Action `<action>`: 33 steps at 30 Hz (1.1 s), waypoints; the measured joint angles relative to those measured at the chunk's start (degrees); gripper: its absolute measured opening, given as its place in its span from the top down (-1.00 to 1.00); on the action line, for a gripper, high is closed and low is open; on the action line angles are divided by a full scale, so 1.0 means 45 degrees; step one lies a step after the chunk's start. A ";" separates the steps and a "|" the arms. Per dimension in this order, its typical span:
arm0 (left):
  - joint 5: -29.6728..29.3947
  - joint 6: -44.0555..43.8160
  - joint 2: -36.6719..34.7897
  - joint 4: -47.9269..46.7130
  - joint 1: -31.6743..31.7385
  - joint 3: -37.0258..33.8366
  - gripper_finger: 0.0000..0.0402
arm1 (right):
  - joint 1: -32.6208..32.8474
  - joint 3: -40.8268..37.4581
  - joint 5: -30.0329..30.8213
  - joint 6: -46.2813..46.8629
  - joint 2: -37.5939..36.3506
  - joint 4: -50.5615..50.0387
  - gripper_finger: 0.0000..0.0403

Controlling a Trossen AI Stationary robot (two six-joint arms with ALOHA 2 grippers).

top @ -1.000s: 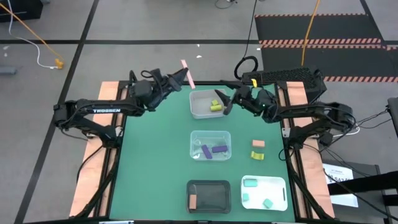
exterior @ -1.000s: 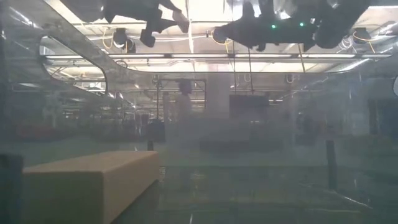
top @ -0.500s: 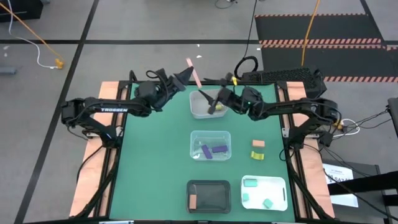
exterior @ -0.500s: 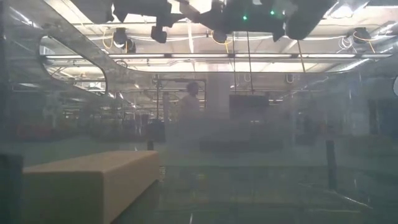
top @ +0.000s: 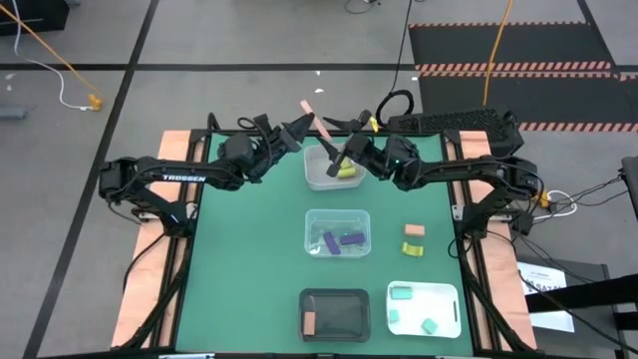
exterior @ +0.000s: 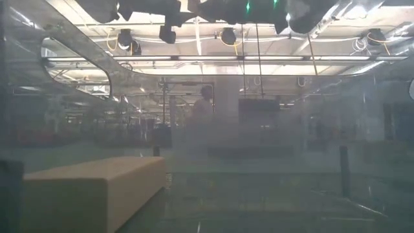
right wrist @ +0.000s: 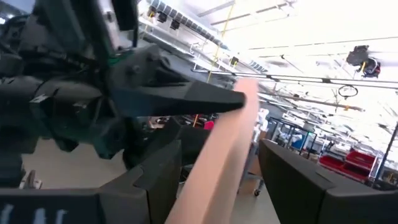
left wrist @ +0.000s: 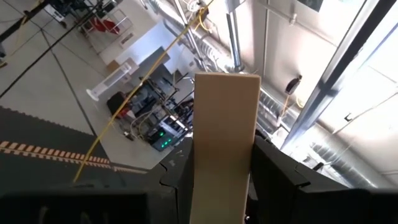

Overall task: Sort & place blocks by color
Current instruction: Put the top pink block into the black bin

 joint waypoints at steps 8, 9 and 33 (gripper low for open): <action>0.0232 0.0084 0.0000 -0.0055 -0.0145 0.0000 0.37 | 0.0002 0.0000 0.0860 0.0863 0.0000 -0.0193 0.40; 0.0227 0.0083 0.0000 -0.0072 -0.0145 -0.0004 0.37 | 0.0017 0.0000 0.0857 0.0868 0.0000 -0.0224 0.49; 0.0289 0.0838 -0.0053 -0.2882 0.0036 -0.0019 -0.11 | 0.0759 -0.0005 0.2314 0.3938 -0.4139 -1.0589 0.81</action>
